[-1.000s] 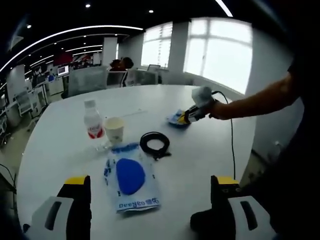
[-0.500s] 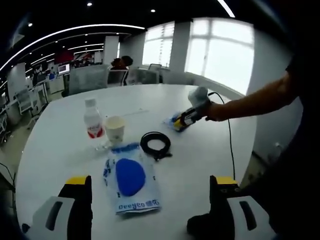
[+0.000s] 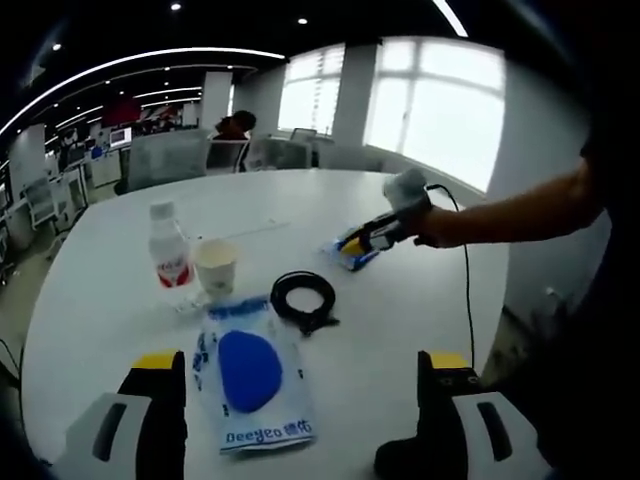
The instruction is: Arrange the tabletop items into an orderly group along one side of the table until the central work area is clear of visible clutter.
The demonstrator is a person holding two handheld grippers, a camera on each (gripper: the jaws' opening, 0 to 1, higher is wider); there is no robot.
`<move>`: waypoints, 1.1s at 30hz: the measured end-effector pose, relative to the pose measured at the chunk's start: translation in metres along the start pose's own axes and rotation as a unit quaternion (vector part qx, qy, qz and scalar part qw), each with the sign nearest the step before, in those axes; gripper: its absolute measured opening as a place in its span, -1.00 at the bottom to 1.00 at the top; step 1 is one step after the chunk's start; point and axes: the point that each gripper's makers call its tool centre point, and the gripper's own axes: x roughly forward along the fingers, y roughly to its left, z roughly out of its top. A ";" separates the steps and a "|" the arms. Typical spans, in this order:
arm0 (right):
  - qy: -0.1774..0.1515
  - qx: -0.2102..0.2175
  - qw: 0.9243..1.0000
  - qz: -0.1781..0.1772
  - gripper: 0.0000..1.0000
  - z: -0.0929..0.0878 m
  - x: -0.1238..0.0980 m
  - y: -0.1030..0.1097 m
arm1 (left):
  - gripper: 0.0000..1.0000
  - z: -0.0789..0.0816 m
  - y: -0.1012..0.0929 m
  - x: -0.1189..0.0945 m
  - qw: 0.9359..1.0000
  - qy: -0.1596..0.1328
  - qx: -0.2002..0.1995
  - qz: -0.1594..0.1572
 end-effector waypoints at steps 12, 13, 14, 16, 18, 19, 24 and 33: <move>-0.012 0.059 0.998 -0.002 -0.38 -0.008 -0.019 0.010 | 0.64 0.018 0.002 0.040 0.999 -0.008 -0.029 -0.021; -0.012 0.062 0.998 0.000 -0.37 -0.009 -0.020 0.011 | 0.61 0.019 0.002 0.043 0.999 -0.008 -0.029 -0.021; -0.014 0.065 0.998 0.002 -0.36 -0.009 -0.020 0.013 | 0.58 0.021 0.003 0.046 0.999 -0.009 -0.028 -0.020; -0.015 0.068 0.998 0.009 -0.33 -0.009 -0.019 0.016 | 0.52 0.024 0.005 0.054 0.999 -0.012 -0.027 -0.017; -0.017 0.080 0.997 0.012 -0.28 -0.009 -0.018 0.019 | 0.48 0.023 0.009 0.062 0.999 -0.009 -0.030 -0.019; -0.021 0.087 0.996 0.015 -0.27 -0.008 -0.018 0.022 | 0.46 0.022 0.010 0.067 0.999 -0.007 -0.033 -0.019; -0.022 0.098 0.995 0.017 -0.25 -0.006 -0.016 0.027 | 0.33 0.022 0.008 0.086 0.998 0.000 -0.050 -0.025; -0.019 0.134 0.990 0.030 -0.23 -0.005 -0.004 0.048 | 0.17 0.017 -0.002 0.120 0.997 0.033 -0.062 -0.036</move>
